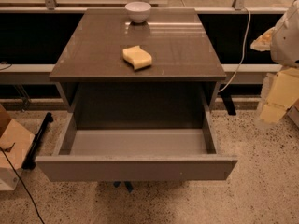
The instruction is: Place sponge into top drawer
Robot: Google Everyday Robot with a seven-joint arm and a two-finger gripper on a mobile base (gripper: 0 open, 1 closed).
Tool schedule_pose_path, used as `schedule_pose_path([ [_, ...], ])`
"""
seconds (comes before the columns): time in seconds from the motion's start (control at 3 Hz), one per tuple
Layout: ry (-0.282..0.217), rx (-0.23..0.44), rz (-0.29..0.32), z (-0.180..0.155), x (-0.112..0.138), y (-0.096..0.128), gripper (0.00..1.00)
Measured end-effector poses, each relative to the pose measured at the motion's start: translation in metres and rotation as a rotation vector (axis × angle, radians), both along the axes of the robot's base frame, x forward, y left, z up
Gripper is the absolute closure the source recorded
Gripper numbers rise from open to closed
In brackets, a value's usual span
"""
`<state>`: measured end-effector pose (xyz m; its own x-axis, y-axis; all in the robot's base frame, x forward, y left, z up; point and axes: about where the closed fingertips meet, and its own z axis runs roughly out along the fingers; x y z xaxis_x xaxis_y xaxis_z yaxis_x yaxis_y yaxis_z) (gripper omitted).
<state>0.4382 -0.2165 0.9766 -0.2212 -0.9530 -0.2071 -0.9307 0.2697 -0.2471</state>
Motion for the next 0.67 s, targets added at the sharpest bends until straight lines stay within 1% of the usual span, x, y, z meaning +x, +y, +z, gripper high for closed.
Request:
schedule_pose_path([
  [0.33, -0.006, 0.001, 0.001, 0.0008, 0.0005, 0.0007, 0.0],
  [0.67, -0.008, 0.038, 0.014, -0.0077, 0.0078, 0.0099, 0.0],
])
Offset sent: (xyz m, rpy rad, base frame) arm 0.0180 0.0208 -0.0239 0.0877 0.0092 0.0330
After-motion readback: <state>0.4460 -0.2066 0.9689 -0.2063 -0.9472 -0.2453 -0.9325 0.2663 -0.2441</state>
